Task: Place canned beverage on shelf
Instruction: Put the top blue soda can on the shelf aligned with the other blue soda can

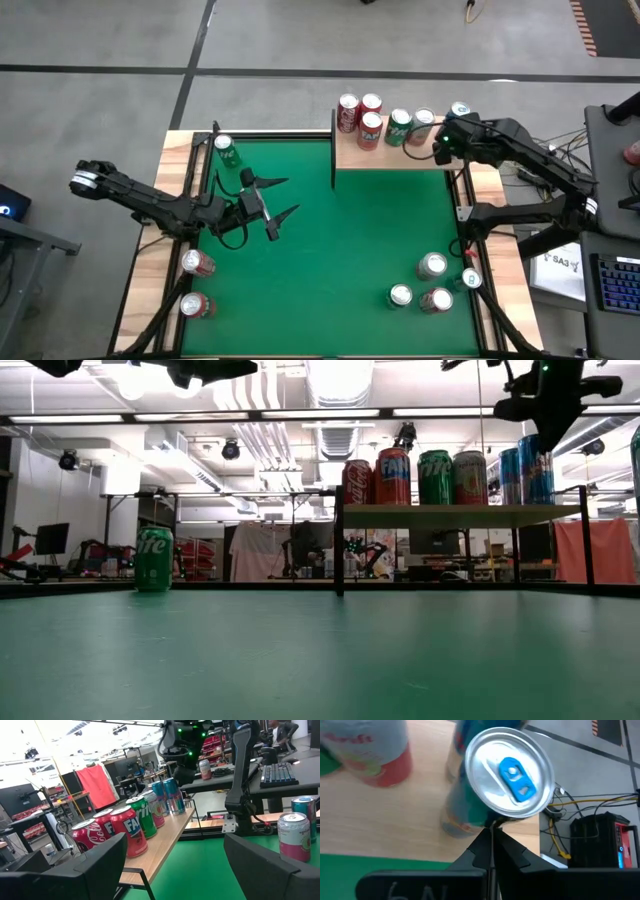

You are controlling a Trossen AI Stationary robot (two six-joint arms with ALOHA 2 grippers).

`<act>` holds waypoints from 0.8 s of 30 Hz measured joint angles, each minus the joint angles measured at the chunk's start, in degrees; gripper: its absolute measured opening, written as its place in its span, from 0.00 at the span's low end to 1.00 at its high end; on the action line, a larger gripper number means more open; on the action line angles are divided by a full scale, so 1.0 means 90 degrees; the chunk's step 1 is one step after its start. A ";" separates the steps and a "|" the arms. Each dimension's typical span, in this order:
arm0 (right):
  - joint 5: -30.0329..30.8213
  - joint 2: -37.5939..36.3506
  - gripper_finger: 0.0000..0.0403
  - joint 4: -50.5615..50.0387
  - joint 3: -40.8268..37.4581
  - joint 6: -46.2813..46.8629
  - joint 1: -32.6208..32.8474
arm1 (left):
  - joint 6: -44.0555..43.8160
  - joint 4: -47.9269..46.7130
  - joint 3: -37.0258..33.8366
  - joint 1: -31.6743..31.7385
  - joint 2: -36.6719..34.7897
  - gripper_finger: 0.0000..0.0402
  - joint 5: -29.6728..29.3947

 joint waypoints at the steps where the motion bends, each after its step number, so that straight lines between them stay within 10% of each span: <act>1: 0.0004 0.0002 0.02 0.0040 0.0001 -0.0059 -0.0055 | 0.0000 -0.0001 0.0002 0.0001 0.0000 0.79 0.0000; 24: 0.0003 0.0367 0.02 0.0576 0.0003 -0.0726 -0.0579 | 0.0005 -0.0002 0.0005 0.0000 0.0000 0.79 0.0000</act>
